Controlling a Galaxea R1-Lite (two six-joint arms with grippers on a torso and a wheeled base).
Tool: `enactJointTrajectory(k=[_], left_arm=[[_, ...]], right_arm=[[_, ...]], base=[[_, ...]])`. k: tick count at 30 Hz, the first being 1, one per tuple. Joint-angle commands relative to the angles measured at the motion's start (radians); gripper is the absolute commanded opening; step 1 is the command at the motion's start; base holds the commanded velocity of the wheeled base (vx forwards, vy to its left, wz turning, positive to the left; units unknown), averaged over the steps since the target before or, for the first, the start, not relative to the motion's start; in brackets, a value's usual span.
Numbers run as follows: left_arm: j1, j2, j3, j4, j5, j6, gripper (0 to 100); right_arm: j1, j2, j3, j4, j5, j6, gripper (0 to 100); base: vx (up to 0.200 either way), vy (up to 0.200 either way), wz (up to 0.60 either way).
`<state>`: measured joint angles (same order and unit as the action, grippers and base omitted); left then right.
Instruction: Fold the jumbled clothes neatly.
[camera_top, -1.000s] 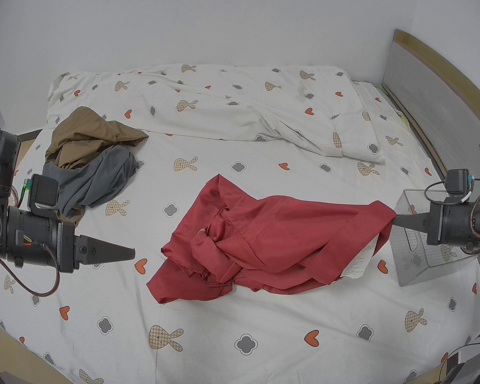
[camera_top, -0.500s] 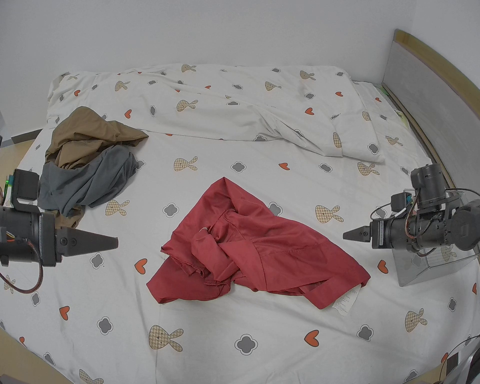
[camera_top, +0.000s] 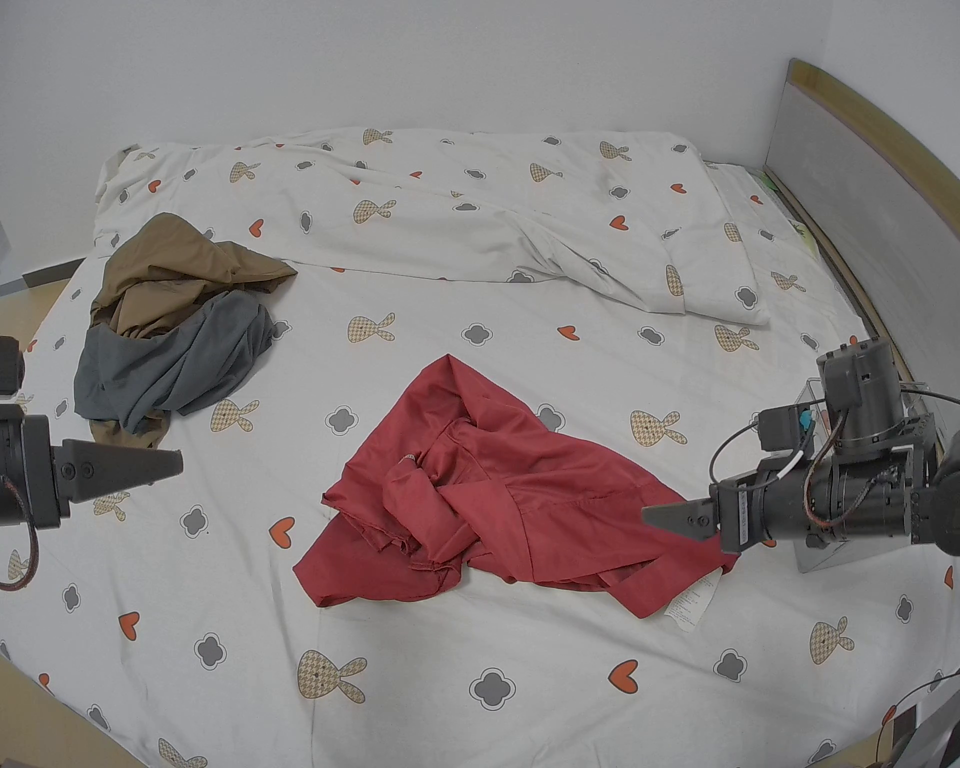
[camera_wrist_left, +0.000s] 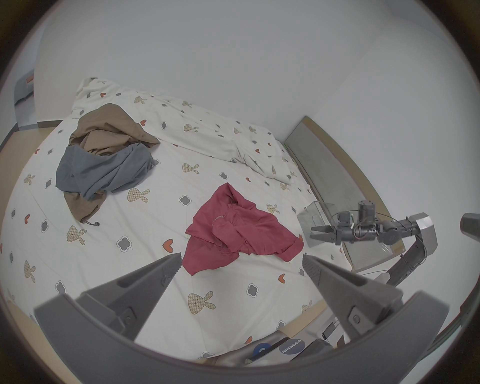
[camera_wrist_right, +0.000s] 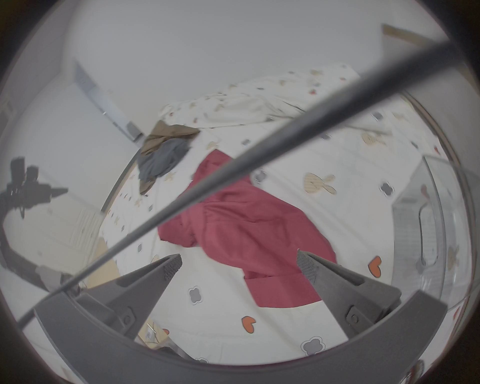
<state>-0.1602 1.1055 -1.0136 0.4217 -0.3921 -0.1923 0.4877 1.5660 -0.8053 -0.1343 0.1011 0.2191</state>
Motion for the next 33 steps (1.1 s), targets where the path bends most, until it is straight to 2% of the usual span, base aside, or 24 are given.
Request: enactJointTrajectory(k=[1,3,4,5,6,13,19,26,33], left_arm=[[0.025,-0.079,0.061,-0.052,-0.001,-0.025,100],[0.036,-0.084,0.073,-0.064,-0.001,-0.025,100],[0.037,-0.084,0.073,-0.066,-0.001,-0.025,100],[0.051,-0.087,0.082,-0.067,-0.001,-0.025,100],[0.053,-0.087,0.082,-0.069,-0.001,-0.025,100],[0.091,-0.089,0.075,-0.081,-0.001,-0.024,100],[0.091,-0.096,0.076,-0.081,-0.001,-0.022,100],[0.091,-0.101,0.078,-0.083,-0.002,-0.022,100],[0.091,-0.104,0.079,-0.083,-0.004,-0.021,100]], right_arm=[[0.289,0.123,0.028,-0.01,-0.299,-0.08,100],[0.339,0.183,0.025,-0.01,-0.379,-0.081,100],[0.341,0.187,0.023,-0.01,-0.383,-0.081,100],[0.359,0.236,0.015,-0.011,-0.437,-0.083,100],[0.361,0.243,0.014,-0.011,-0.443,-0.083,100],[0.358,0.373,-0.015,-0.038,-0.598,-0.112,100],[0.348,0.437,-0.041,-0.13,-0.623,-0.159,100],[0.339,0.48,-0.066,-0.134,-0.667,-0.196,100],[0.325,0.533,-0.117,-0.18,-0.702,-0.198,100]], base=[[0.0,0.0,0.0],[0.0,0.0,0.0],[0.0,0.0,0.0],[0.0,0.0,0.0],[0.0,0.0,0.0],[0.0,0.0,0.0],[0.0,0.0,0.0],[0.0,0.0,0.0],[0.0,0.0,0.0]])
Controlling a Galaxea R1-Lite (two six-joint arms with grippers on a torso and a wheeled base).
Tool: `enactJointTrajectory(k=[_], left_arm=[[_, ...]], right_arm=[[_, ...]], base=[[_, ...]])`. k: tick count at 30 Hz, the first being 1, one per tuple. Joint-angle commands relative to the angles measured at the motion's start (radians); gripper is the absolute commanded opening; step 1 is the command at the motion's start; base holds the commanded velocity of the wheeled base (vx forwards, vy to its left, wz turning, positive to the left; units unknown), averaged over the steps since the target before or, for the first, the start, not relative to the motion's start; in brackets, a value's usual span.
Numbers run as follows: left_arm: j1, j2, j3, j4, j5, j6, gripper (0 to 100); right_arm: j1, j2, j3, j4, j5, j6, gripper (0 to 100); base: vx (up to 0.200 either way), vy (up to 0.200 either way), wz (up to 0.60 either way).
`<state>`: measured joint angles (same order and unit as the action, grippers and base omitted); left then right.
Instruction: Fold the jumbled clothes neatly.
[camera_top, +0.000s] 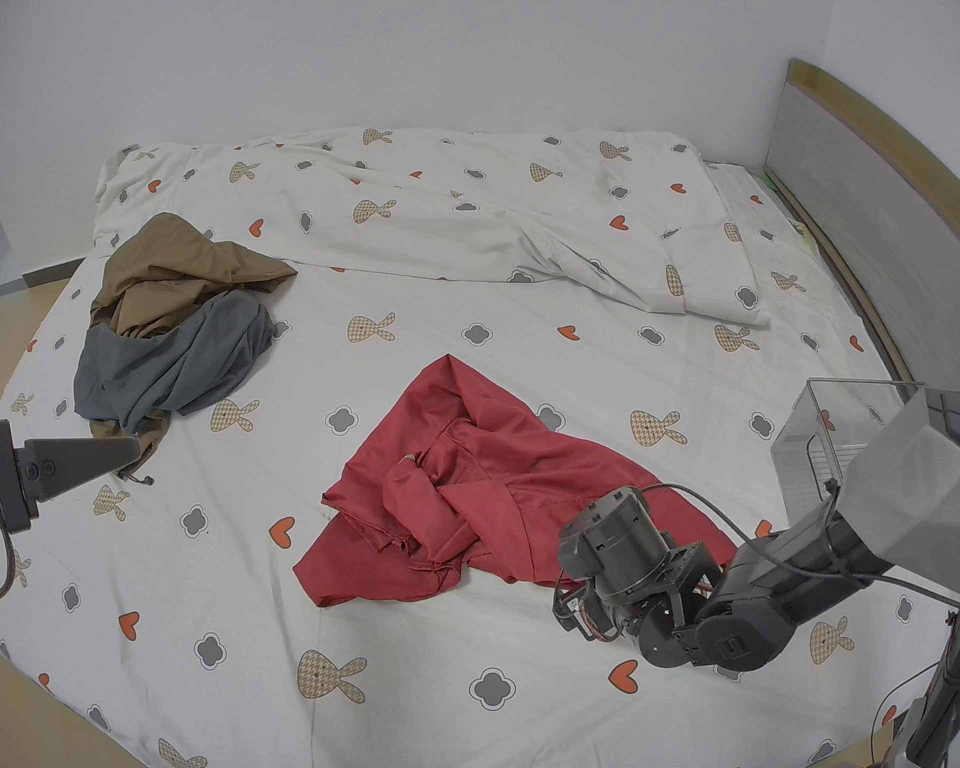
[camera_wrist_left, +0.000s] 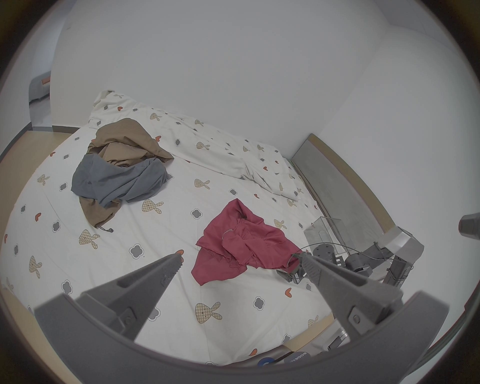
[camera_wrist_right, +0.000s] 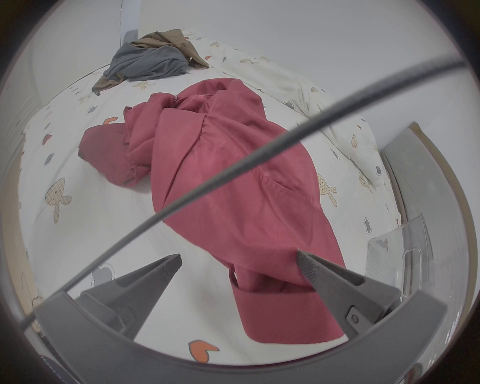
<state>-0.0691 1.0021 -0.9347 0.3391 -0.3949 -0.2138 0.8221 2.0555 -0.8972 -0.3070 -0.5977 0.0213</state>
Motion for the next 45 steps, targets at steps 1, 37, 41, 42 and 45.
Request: enactJointTrajectory(k=[1,37,41,42,45], left_arm=[[0.0,-0.002,0.002,0.0,-0.001,0.001,100],[-0.008,0.01,0.017,0.0,-0.004,0.002,100],[-0.008,0.012,0.017,0.0,-0.004,0.004,100],[-0.012,0.012,0.017,0.0,-0.004,0.004,100],[-0.015,0.016,0.02,0.0,-0.004,0.004,100]], right_arm=[[-0.012,0.048,-0.04,-0.011,-0.004,0.0,100],[-0.215,-0.008,-0.252,-0.017,-0.002,-0.023,0],[-0.271,-0.005,-0.321,-0.017,-0.002,-0.023,0],[-0.284,-0.005,-0.338,-0.018,-0.002,-0.021,0],[-0.317,-0.002,-0.396,-0.018,-0.002,-0.021,0]], base=[[0.0,0.0,0.0],[0.0,0.0,0.0],[0.0,0.0,0.0],[0.0,0.0,0.0],[0.0,0.0,0.0]])
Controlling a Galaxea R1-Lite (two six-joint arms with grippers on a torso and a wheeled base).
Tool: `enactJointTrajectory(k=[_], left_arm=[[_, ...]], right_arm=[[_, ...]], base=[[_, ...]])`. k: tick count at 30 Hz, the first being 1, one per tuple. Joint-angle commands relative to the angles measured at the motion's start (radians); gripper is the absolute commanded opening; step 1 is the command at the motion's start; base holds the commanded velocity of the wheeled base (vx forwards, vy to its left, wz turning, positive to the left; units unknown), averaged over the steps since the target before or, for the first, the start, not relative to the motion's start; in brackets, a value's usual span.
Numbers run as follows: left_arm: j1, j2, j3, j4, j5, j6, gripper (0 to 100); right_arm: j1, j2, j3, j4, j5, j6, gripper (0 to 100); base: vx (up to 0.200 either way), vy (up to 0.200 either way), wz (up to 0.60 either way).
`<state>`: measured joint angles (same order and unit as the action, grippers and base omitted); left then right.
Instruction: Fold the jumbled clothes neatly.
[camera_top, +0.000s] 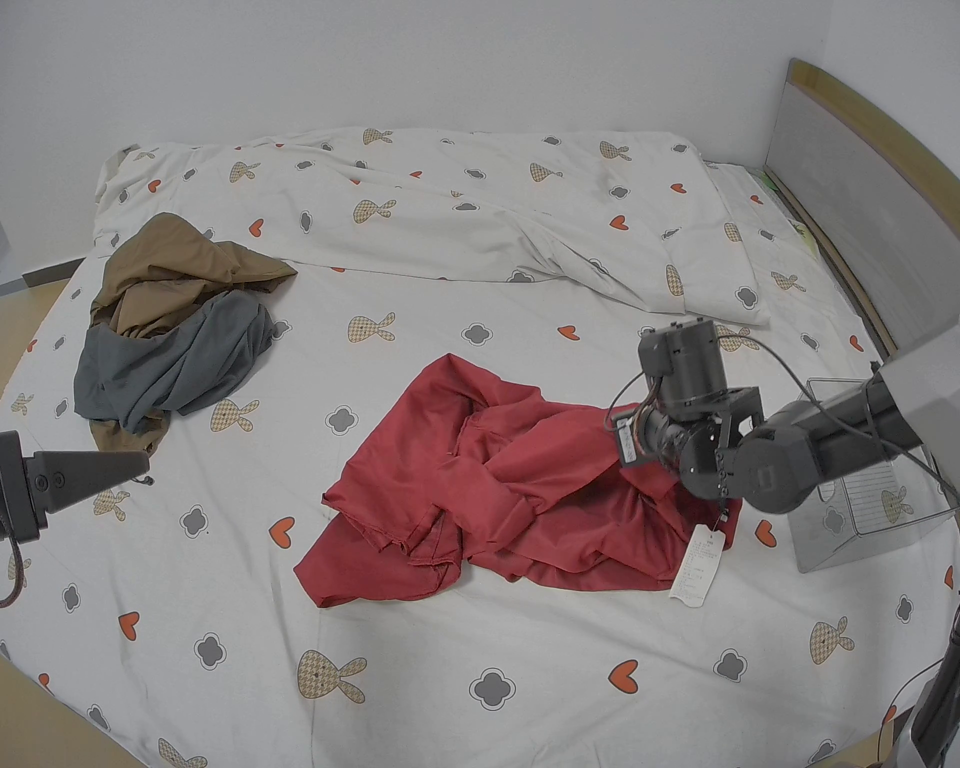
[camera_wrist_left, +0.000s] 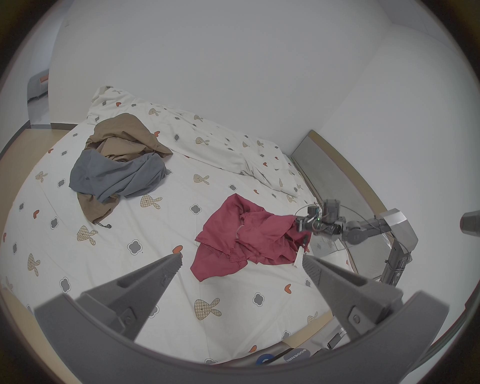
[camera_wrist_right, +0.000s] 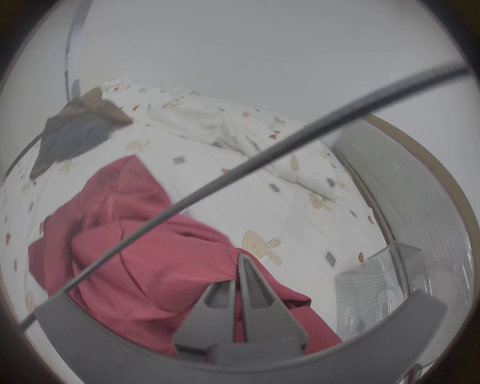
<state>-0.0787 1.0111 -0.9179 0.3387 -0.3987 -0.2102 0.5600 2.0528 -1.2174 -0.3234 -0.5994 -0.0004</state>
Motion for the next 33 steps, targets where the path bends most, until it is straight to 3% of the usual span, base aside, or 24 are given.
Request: enactJointTrajectory(k=[1,8,15,16,22,27,33], left_arm=[[-0.006,0.007,0.004,0.0,0.0,0.0,100],[-0.007,0.021,0.013,-0.014,0.0,0.002,100],[-0.016,0.037,0.03,-0.032,0.001,0.002,100],[-0.016,0.04,0.033,-0.038,0.001,0.002,100],[-0.018,0.04,0.045,-0.058,0.001,0.002,100],[-0.023,0.038,0.045,-0.058,0.001,0.002,100],[-0.029,0.035,0.048,-0.058,0.003,0.002,100]], right_arm=[[-0.065,0.003,-0.09,0.0,0.001,0.0,0],[-0.138,0.112,-0.257,0.0,0.004,0.002,0],[-0.164,0.214,-0.336,-0.002,0.01,0.005,0],[-0.166,0.236,-0.356,-0.002,0.01,0.005,100],[-0.187,0.305,-0.429,-0.002,0.018,0.007,100],[-0.189,0.276,-0.404,0.001,0.078,0.027,100],[-0.178,0.069,-0.277,0.015,0.161,0.074,100]], base=[[0.0,0.0,0.0],[0.0,0.0,0.0],[0.0,0.0,0.0],[0.0,0.0,0.0],[0.0,0.0,0.0],[0.0,0.0,0.0],[0.0,0.0,0.0]])
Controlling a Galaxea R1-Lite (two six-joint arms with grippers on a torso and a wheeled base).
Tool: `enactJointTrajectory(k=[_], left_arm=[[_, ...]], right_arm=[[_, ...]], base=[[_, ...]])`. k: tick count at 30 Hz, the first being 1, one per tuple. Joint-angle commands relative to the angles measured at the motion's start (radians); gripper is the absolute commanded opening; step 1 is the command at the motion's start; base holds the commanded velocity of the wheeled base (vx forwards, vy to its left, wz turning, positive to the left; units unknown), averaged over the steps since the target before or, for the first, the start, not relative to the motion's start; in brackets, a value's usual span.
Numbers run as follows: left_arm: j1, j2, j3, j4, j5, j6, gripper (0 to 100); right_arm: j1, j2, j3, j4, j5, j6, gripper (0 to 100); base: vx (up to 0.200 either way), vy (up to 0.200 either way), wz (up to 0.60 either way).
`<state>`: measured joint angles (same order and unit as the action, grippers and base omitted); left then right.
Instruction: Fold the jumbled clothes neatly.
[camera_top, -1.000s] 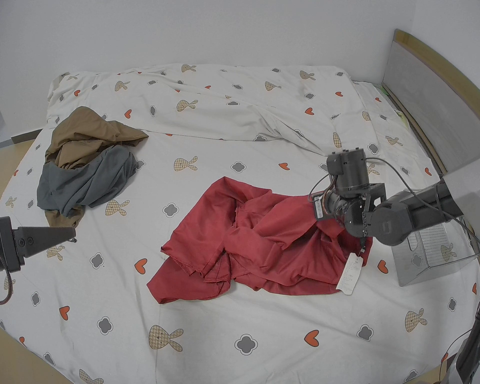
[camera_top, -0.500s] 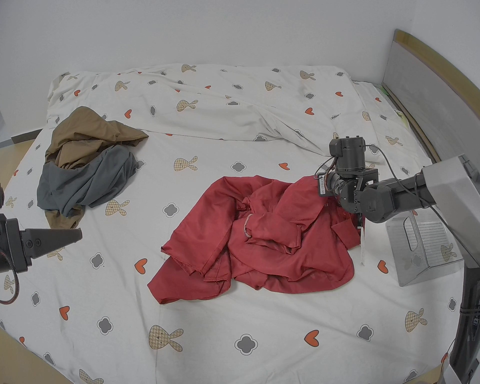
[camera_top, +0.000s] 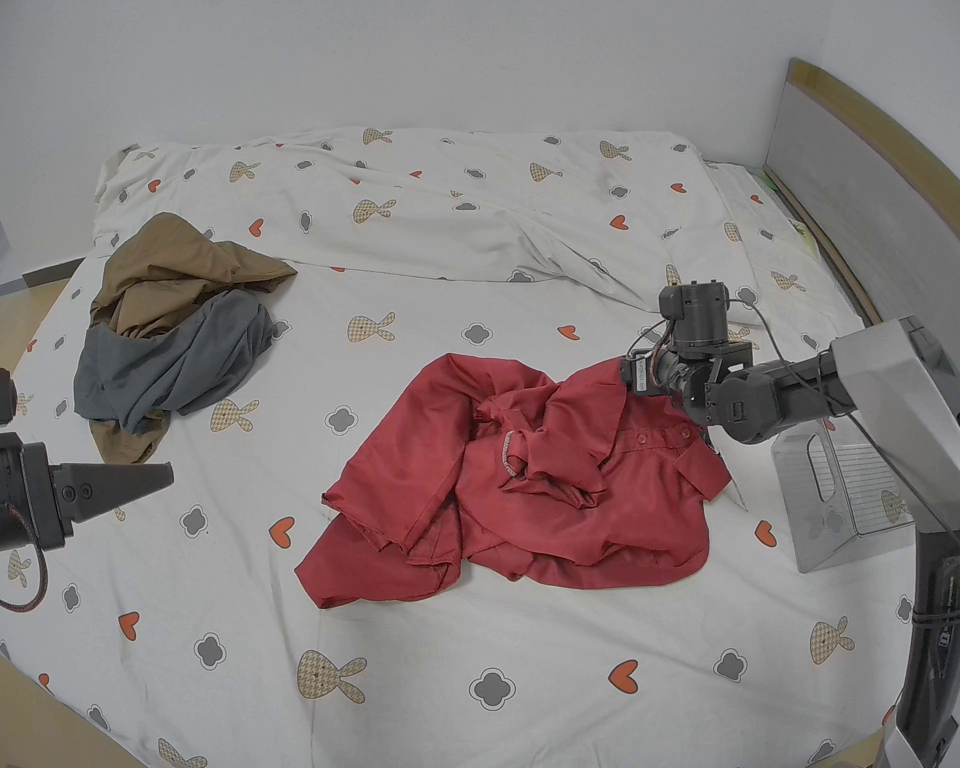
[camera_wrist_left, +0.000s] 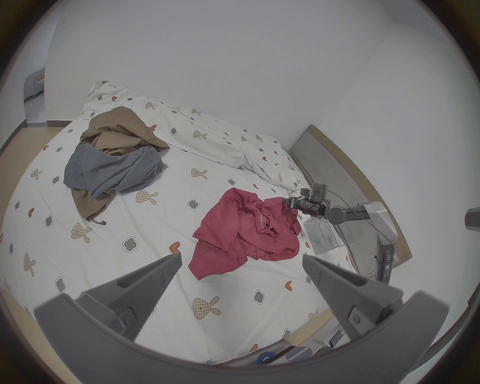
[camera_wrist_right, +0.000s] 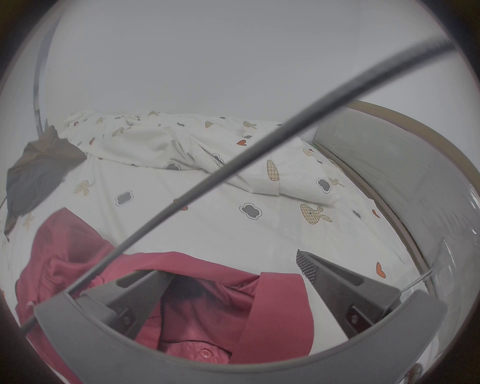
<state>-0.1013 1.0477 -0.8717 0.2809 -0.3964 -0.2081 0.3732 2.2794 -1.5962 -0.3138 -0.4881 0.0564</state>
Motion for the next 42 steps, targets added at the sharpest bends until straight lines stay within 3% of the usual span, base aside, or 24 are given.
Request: enactJointTrajectory(k=[1,8,14,17,25,26,30,34,42], left_arm=[[-0.008,-0.003,0.002,0.0,0.001,-0.001,100],[-0.014,-0.008,0.003,0.0,0.001,-0.001,100],[-0.015,-0.014,0.003,0.0,0.002,-0.001,100],[-0.015,-0.017,0.003,0.0,0.002,-0.001,100],[-0.017,-0.012,0.005,0.0,0.002,-0.001,100],[-0.017,-0.012,0.005,0.0,0.002,-0.001,100],[-0.017,-0.014,0.007,0.0,0.002,-0.001,100],[-0.017,-0.014,0.007,0.0,0.002,-0.001,100],[-0.017,-0.015,0.007,0.0,0.002,-0.001,100]], right_arm=[[0.009,-0.184,0.124,0.005,0.062,0.016,100],[-0.004,-0.291,0.232,0.067,0.186,0.017,100],[-0.04,-0.319,0.291,0.203,0.43,0.01,100],[-0.039,-0.32,0.294,0.217,0.471,0.016,100],[0.07,-0.324,0.354,0.211,0.459,0.01,100],[0.131,-0.316,0.364,0.211,0.441,0.01,100],[0.188,-0.256,0.349,0.21,0.373,0.01,100],[0.213,-0.196,0.334,0.21,0.322,0.011,100],[0.228,-0.166,0.308,0.21,0.316,0.014,100]], base=[[0.0,0.0,0.0],[0.0,0.0,0.0],[0.0,0.0,0.0],[0.0,0.0,0.0],[0.0,0.0,0.0],[0.0,0.0,0.0],[0.0,0.0,0.0],[0.0,0.0,0.0],[0.0,0.0,0.0]])
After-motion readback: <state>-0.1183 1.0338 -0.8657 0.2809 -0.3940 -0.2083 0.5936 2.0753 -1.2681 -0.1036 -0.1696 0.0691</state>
